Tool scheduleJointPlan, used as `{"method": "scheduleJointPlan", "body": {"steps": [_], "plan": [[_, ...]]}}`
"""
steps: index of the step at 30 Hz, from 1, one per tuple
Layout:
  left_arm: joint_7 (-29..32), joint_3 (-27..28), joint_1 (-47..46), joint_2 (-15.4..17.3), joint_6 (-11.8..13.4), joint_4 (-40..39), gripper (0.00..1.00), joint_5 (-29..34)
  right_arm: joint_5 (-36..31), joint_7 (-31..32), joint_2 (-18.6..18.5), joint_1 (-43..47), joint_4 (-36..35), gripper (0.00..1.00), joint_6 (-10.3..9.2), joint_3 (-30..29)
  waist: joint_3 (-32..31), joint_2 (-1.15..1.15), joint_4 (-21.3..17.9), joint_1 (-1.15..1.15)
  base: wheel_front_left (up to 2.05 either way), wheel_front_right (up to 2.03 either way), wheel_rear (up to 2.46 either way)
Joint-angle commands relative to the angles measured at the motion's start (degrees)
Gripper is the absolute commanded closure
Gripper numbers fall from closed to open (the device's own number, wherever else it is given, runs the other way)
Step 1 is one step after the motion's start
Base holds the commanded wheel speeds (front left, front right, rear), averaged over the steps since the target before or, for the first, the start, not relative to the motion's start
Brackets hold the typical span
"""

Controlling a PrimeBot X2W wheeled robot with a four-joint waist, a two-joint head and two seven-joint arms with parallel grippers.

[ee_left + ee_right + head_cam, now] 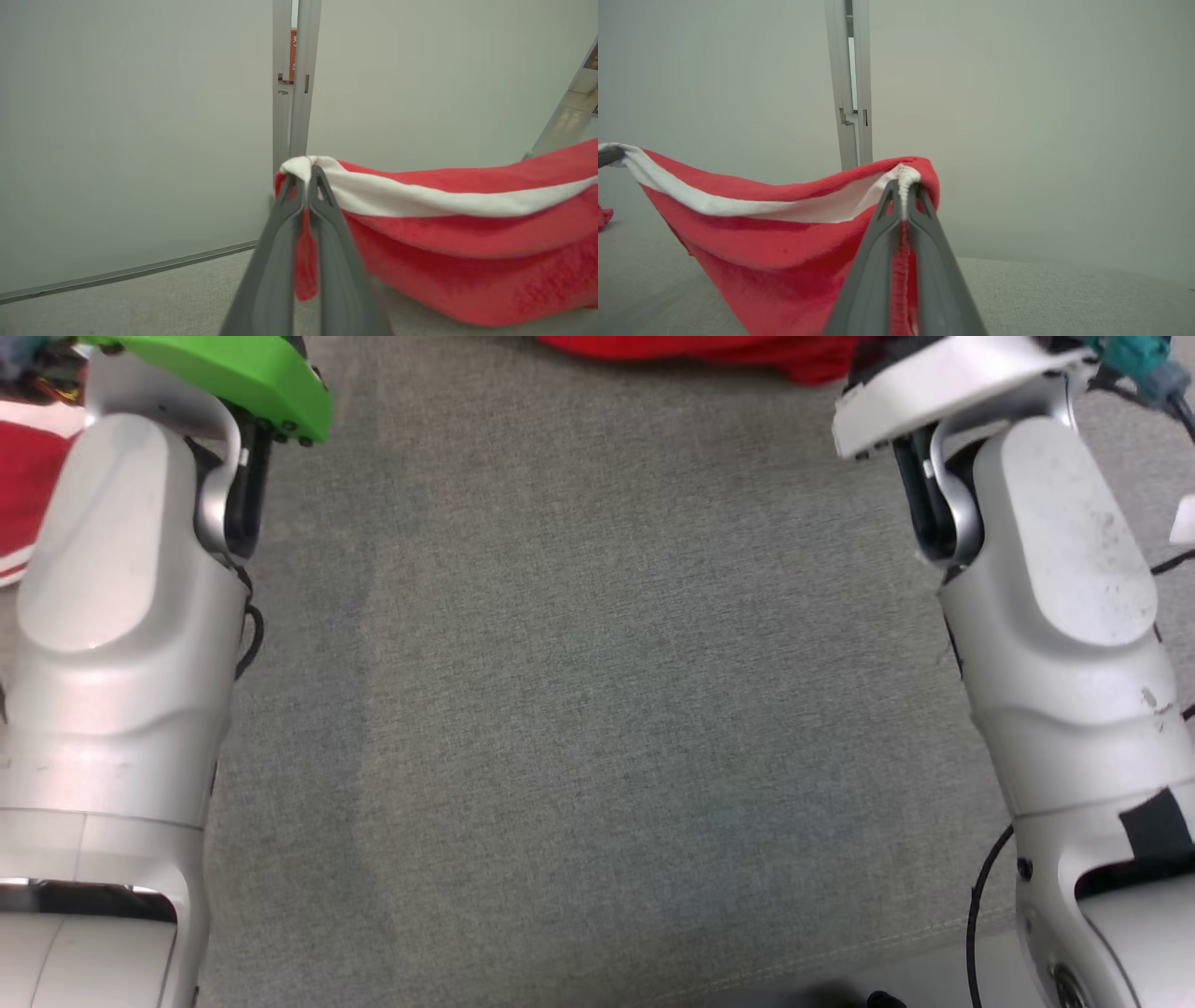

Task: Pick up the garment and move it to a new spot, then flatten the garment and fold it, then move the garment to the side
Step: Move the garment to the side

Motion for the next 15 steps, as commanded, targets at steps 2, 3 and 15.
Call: {"method": "scheduleJointPlan", "body": {"steps": [2, 3, 15], "plan": [[-1.45, -0.37, 1.05, 0.16, -0.68, -0.41, 1.0, -1.17, 1.51, -0.24, -0.42, 2.9, -3.36, 1.0, -0.08, 0.36, 1.45, 0.0, 1.01, -0.01, 0.0, 0.0, 0.0], [-1.97, -0.68, 1.66, 0.19, -0.86, -1.07, 1.0, -1.43, 2.48, -0.25, -0.7, 4.35, -5.22, 1.0, -0.09, 0.37, 1.18, 0.0, 1.05, -0.01, 0.0, 0.0, 0.0], [-3.8, -1.99, 21.39, 3.75, -1.11, -21.66, 1.0, -5.99, 10.3, -0.23, -4.47, 24.37, -23.06, 1.0, -0.08, 3.11, -5.44, 0.0, 1.9, -0.01, 0.0, 0.0, 0.0]]}}
